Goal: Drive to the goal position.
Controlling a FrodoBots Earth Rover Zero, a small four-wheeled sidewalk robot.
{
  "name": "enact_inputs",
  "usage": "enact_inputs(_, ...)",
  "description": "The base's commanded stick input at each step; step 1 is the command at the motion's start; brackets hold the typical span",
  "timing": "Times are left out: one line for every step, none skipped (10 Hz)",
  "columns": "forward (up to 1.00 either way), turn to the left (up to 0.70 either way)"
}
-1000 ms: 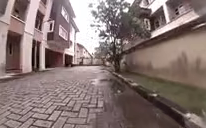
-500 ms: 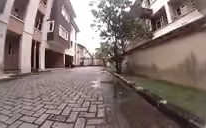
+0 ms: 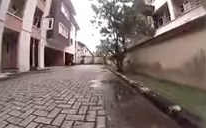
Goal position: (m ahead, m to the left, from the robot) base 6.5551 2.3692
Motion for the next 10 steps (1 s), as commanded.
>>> enact_inputs(0.50, 0.00)
enact_inputs(0.50, 0.00)
enact_inputs(0.50, 0.00)
enact_inputs(0.50, 0.00)
enact_inputs(0.50, 0.00)
enact_inputs(0.50, 0.00)
enact_inputs(0.50, 0.00)
enact_inputs(0.50, 0.00)
enact_inputs(0.50, 0.00)
enact_inputs(0.50, 0.00)
